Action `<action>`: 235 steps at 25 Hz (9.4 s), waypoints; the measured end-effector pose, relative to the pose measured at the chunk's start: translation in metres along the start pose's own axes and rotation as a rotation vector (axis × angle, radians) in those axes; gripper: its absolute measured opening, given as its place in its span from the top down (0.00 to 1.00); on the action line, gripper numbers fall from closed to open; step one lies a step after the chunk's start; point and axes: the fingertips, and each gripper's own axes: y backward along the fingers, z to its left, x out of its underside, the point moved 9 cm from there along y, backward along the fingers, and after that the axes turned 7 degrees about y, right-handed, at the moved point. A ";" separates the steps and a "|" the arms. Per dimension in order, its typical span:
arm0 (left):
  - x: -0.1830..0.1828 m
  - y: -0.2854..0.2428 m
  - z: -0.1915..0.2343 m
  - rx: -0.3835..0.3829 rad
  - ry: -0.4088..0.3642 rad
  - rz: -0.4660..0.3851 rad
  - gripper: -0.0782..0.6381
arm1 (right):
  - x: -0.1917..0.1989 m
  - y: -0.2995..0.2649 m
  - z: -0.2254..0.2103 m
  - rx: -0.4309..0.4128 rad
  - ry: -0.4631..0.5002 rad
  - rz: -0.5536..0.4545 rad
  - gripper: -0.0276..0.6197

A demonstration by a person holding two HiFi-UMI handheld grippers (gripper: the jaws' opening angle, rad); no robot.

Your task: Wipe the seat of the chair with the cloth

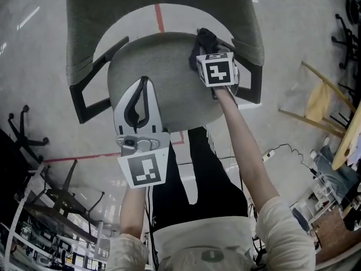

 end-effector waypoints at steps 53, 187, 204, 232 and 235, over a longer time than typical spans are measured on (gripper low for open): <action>0.046 0.139 0.128 -0.210 0.028 0.066 0.88 | -0.017 -0.011 0.299 -0.621 -0.214 -0.063 0.87; 0.031 0.063 -0.018 -0.010 -0.141 0.063 0.88 | 0.205 0.097 0.015 -0.045 -0.169 0.156 0.87; -0.191 0.078 -0.049 -0.014 -0.081 -0.228 0.88 | -0.061 0.311 0.034 0.012 -0.064 -0.475 0.87; -0.315 0.153 -0.125 -0.036 -0.058 -0.430 0.88 | -0.093 0.545 0.065 -0.139 0.235 -1.098 0.87; -0.312 0.156 -0.120 -0.049 -0.059 -0.417 0.88 | -0.091 0.543 0.071 -0.167 0.243 -1.087 0.87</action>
